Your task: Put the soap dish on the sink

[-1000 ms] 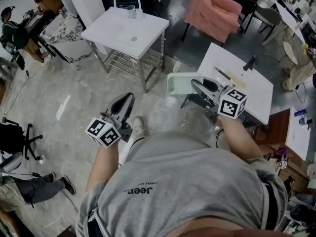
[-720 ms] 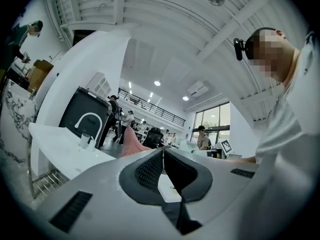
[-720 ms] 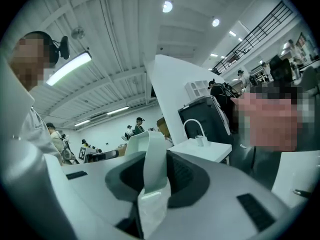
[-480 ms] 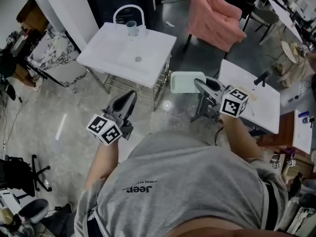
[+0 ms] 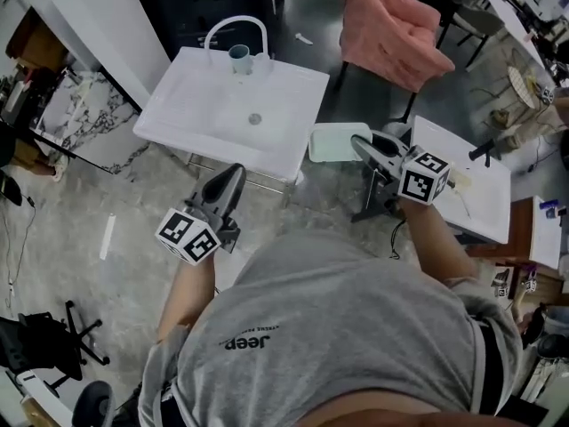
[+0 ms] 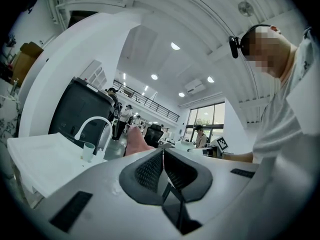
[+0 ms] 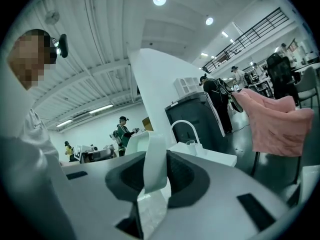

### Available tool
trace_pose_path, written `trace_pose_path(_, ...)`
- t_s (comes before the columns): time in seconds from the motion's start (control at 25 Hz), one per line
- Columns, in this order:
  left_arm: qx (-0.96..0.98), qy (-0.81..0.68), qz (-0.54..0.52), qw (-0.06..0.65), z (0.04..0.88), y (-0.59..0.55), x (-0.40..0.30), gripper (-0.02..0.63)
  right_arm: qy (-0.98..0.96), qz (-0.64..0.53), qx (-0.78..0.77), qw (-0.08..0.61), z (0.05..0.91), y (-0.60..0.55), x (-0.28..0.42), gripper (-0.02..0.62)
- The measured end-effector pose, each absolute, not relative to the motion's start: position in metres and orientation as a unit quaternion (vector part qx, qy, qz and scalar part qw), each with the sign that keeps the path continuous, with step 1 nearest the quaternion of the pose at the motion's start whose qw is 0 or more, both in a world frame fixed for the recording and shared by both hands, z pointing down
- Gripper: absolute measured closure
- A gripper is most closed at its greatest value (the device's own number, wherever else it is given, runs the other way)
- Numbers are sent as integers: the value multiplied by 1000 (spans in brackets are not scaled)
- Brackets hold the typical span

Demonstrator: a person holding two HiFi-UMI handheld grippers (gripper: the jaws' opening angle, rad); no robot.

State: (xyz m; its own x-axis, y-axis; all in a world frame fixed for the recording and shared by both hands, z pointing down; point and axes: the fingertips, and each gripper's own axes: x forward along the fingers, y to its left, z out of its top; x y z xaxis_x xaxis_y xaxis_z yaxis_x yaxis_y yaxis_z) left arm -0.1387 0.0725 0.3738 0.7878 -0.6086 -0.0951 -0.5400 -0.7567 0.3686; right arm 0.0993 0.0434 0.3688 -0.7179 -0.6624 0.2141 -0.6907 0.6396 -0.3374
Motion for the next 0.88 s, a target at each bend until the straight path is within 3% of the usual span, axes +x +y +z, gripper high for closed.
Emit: trace_pose_path(0.88, 879, -430, -106, 176, 392, -112, -73, 584, -940, 234, 237, 79, 425, -220, 144, 459)
